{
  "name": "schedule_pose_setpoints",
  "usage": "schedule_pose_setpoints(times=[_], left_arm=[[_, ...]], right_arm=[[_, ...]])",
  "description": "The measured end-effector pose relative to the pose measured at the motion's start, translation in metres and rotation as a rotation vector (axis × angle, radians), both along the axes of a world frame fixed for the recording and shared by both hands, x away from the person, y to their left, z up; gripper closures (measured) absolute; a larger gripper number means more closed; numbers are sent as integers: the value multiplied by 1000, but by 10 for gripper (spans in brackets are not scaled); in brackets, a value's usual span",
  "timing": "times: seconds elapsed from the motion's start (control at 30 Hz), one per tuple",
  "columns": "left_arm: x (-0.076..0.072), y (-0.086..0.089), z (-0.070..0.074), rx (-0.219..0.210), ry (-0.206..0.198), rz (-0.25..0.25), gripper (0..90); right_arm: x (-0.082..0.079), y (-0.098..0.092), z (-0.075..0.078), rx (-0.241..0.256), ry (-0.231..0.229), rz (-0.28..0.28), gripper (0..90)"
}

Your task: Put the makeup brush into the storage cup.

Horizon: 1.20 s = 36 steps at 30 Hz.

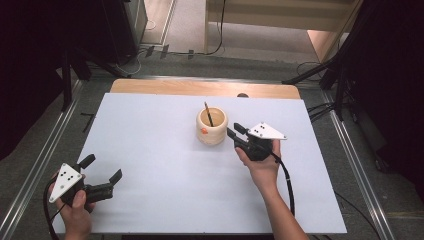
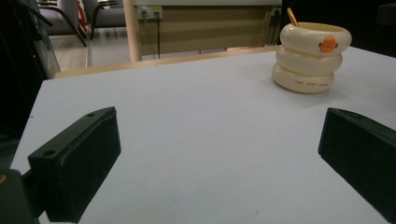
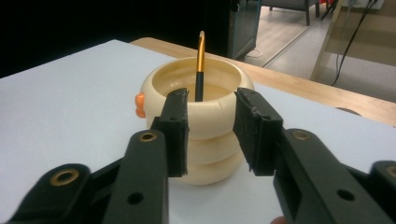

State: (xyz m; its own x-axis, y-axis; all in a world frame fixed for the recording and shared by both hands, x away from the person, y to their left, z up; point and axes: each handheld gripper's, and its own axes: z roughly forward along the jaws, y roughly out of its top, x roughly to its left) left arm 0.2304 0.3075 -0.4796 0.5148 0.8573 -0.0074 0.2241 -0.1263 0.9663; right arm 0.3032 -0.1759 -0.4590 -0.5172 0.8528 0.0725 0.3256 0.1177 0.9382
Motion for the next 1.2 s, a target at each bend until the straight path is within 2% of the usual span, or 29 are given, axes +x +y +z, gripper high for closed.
schedule_pose_setpoints(times=[0.1, 0.23, 0.57, 0.8, 0.87, 1.17, 1.2], left_arm=[[0, 0, 0, 1, 0, 0, 0], [0, 0, 0, 3, 1, -1, 0], [0, -1, 0, 5, -1, -2, 0], [0, -1, 0, 7, 1, -4, 0], [0, -1, 0, 7, 0, -4, 0], [0, -2, 0, 8, 0, -5, 0], [0, -2, 0, 8, -1, -5, 0]], right_arm=[[-3, -4, -1, -7, 13, 3, 589], [-10, -11, -3, 18, 9, 3, 546], [-25, -29, -7, 39, -7, -36, 375], [-34, -40, -12, 23, -1, -54, 225], [-38, -45, -14, 35, 14, -62, 159], [-49, -54, -18, 23, 8, -88, 140], [-50, -56, -19, 21, 7, -91, 117]])
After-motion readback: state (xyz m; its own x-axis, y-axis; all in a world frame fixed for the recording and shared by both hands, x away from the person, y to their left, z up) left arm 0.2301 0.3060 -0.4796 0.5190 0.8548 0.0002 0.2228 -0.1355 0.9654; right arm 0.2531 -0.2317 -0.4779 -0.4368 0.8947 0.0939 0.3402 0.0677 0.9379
